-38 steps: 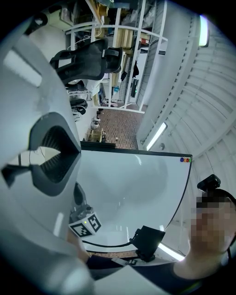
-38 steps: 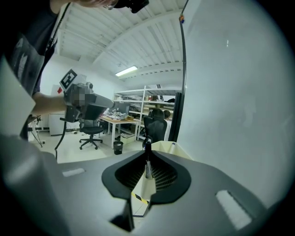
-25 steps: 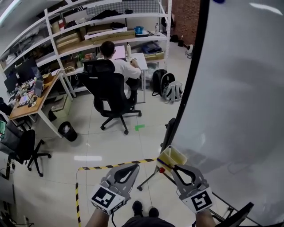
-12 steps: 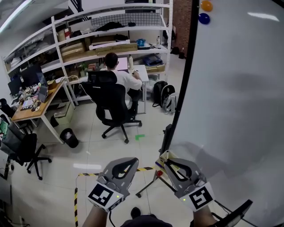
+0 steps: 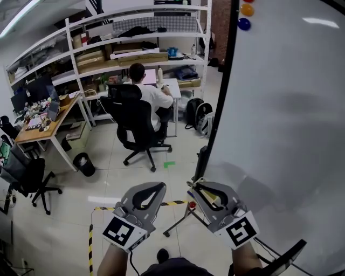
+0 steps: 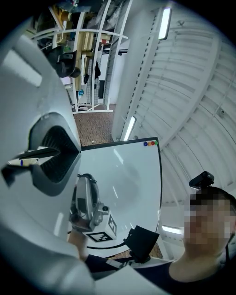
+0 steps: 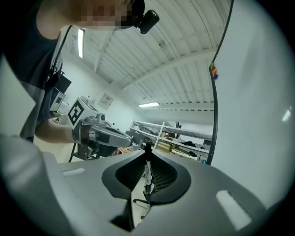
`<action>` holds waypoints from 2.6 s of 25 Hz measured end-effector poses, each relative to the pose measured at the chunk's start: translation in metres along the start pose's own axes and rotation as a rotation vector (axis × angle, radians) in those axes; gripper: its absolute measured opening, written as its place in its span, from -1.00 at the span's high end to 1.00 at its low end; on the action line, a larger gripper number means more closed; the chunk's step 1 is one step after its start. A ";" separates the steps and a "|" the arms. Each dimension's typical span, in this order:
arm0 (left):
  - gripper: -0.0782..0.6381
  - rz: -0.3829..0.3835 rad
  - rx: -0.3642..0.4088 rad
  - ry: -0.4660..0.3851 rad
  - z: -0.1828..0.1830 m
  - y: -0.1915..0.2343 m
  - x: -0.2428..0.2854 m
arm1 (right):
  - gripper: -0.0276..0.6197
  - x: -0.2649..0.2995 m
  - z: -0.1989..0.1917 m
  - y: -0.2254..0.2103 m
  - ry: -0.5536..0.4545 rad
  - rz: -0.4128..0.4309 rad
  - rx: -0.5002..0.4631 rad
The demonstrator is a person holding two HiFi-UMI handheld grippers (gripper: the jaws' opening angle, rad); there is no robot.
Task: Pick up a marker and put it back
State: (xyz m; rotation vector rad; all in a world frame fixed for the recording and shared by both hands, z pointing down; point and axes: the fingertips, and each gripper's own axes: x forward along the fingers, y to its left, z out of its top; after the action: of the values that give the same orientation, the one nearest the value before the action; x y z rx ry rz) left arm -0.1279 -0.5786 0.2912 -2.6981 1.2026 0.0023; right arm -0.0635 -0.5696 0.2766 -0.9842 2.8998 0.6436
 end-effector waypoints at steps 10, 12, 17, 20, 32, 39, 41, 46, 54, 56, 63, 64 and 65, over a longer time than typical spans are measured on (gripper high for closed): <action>0.76 0.037 0.005 -0.021 0.016 -0.024 -0.033 | 0.80 -0.014 0.009 0.031 -0.010 0.051 0.034; 0.76 0.053 0.013 -0.016 0.018 -0.032 -0.042 | 0.80 -0.019 0.005 0.038 0.000 0.077 0.055; 0.76 0.119 0.008 0.019 0.015 -0.034 -0.076 | 0.80 -0.014 0.003 0.060 0.015 0.136 0.088; 0.76 0.149 -0.006 0.024 0.013 -0.033 -0.101 | 0.80 -0.010 0.008 0.082 0.020 0.166 0.087; 0.76 0.154 -0.049 -0.005 0.020 -0.084 -0.205 | 0.80 -0.040 0.045 0.181 0.056 0.179 0.057; 0.76 0.098 -0.059 0.009 0.017 -0.142 -0.282 | 0.80 -0.096 0.070 0.266 0.131 0.170 0.008; 0.76 0.092 -0.071 -0.002 0.018 -0.151 -0.294 | 0.80 -0.106 0.071 0.278 0.176 0.164 -0.002; 0.76 0.045 -0.072 -0.031 0.036 -0.183 -0.300 | 0.80 -0.138 0.089 0.285 0.212 0.134 -0.029; 0.76 0.002 -0.053 -0.021 0.062 -0.263 -0.313 | 0.80 -0.218 0.122 0.302 0.201 0.103 -0.032; 0.76 0.006 -0.052 -0.018 0.067 -0.285 -0.315 | 0.80 -0.240 0.127 0.306 0.199 0.109 -0.034; 0.76 0.047 -0.068 -0.002 0.072 -0.380 -0.313 | 0.80 -0.334 0.131 0.315 0.204 0.175 -0.041; 0.76 0.053 -0.070 0.002 0.071 -0.396 -0.313 | 0.80 -0.348 0.132 0.316 0.201 0.182 -0.045; 0.76 0.055 -0.072 0.008 0.070 -0.412 -0.314 | 0.80 -0.362 0.133 0.317 0.197 0.188 -0.047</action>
State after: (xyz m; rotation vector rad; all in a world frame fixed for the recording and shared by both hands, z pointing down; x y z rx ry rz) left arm -0.0298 -0.0665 0.3168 -2.7271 1.3033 0.0431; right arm 0.0255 -0.0810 0.3258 -0.8298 3.1939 0.6603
